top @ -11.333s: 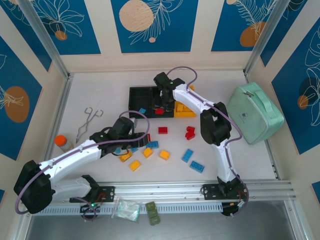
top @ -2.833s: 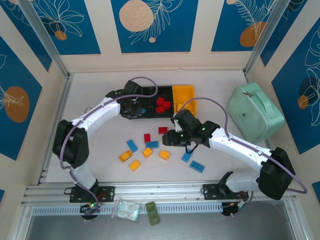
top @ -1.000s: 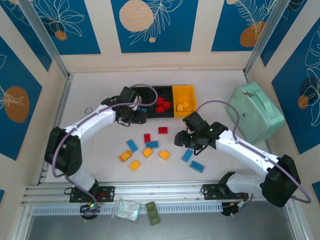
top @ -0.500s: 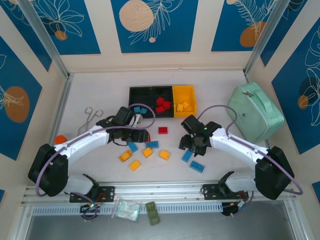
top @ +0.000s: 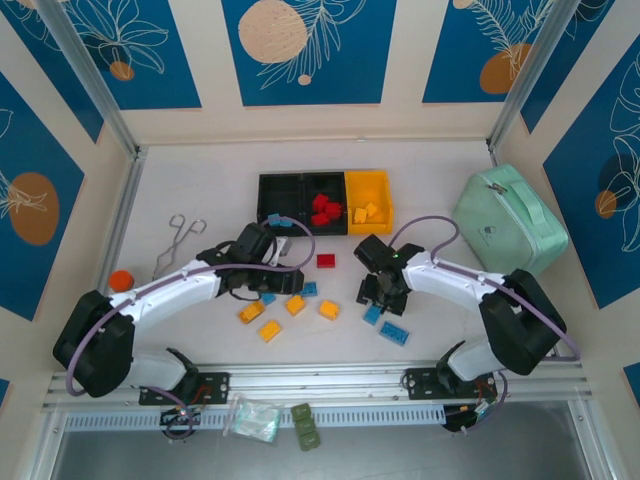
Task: Sort the legos into containers by color
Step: Pick up the lego from the bottom-center of the table.
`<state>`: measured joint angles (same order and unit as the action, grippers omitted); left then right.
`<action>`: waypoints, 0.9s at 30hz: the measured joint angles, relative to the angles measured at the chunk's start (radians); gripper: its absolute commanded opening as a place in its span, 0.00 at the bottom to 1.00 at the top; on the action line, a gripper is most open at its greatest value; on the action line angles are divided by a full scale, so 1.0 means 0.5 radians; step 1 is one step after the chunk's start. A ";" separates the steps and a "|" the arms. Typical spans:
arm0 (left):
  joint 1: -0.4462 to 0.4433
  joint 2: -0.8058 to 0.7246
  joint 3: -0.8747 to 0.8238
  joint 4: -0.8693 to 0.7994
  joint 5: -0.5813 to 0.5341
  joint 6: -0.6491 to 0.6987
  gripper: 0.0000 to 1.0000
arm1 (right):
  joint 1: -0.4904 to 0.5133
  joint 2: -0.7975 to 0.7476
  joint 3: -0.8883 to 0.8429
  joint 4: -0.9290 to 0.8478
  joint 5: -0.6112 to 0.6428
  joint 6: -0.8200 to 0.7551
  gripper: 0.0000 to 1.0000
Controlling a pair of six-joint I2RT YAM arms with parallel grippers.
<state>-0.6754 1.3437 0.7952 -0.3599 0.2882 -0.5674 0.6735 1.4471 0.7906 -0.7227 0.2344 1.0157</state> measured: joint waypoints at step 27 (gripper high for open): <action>0.005 -0.276 -0.220 -0.014 -0.161 -0.220 0.60 | 0.042 0.262 0.642 0.007 -0.019 -0.237 0.26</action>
<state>-0.6727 1.2057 0.6853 -0.3668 0.2077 -0.6773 0.6945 1.5780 1.1118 -0.7193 0.2249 0.8970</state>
